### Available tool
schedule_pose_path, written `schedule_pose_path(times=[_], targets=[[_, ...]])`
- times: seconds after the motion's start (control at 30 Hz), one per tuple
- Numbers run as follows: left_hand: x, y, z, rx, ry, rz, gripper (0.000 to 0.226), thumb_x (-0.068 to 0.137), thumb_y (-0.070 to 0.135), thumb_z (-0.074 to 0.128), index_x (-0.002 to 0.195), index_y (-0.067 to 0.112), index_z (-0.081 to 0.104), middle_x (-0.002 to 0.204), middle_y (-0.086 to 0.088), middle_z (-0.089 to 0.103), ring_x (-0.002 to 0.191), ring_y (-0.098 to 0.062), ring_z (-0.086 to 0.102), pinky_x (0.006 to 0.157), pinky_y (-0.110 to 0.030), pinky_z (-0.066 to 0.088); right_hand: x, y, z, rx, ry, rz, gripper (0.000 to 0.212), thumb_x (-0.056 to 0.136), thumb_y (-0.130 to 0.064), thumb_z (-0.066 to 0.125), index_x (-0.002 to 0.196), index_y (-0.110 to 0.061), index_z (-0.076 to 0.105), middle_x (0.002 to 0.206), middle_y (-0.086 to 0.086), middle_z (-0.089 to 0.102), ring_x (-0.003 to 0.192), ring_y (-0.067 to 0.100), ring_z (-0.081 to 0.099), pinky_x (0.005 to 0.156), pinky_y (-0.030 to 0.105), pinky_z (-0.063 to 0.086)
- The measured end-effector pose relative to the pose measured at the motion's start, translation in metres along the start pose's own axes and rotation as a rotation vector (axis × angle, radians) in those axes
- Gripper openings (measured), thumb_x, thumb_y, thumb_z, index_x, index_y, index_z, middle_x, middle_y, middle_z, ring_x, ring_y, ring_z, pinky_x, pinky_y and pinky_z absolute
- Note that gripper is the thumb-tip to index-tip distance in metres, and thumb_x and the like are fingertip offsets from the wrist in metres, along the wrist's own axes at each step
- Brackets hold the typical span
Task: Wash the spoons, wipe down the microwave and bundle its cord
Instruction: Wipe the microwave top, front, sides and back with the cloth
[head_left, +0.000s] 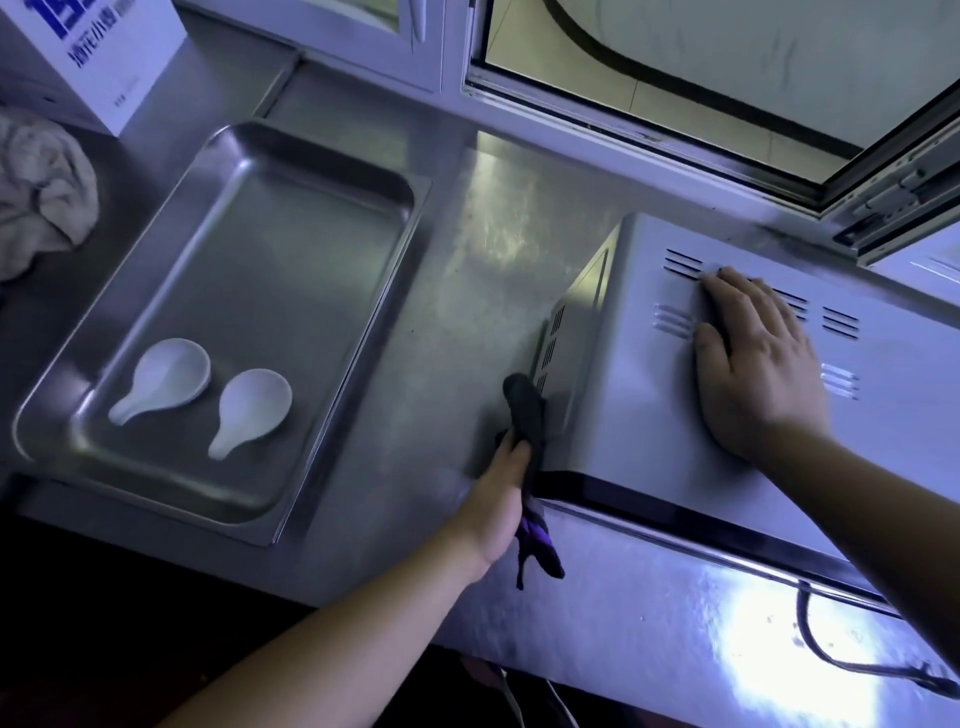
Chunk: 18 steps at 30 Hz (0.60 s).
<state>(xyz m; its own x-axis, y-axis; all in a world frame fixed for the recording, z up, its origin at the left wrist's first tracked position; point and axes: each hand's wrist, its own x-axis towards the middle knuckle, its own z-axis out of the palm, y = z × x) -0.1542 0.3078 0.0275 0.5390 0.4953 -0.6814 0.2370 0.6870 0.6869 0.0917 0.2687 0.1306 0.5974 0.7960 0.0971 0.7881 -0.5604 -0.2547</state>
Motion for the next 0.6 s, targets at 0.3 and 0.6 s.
schedule_pose_path(times=[0.3,0.6], targets=[[0.033,0.012,0.013,-0.325,0.155,-0.437,0.043,0.101,0.048,0.053,0.119,0.018,0.076,0.107,-0.007,0.08,0.091,-0.025,0.075,0.067,-0.026,0.054,0.002,0.002,0.002,0.01,0.007,-0.004,0.053,0.1,-0.035,0.04,0.152,-0.026,0.042,0.161,-0.003,0.038,0.151,0.022,0.026,0.125,0.041,0.019],[-0.002,0.027,0.019,-0.259,0.114,-0.417,0.042,0.096,0.05,0.058,0.108,0.017,0.081,0.102,-0.008,0.08,0.099,-0.03,0.072,0.076,-0.032,0.054,0.002,0.002,0.001,-0.024,-0.004,0.008,0.054,0.099,-0.043,0.037,0.151,-0.029,0.042,0.161,-0.006,0.039,0.151,0.022,0.027,0.124,0.043,0.022]])
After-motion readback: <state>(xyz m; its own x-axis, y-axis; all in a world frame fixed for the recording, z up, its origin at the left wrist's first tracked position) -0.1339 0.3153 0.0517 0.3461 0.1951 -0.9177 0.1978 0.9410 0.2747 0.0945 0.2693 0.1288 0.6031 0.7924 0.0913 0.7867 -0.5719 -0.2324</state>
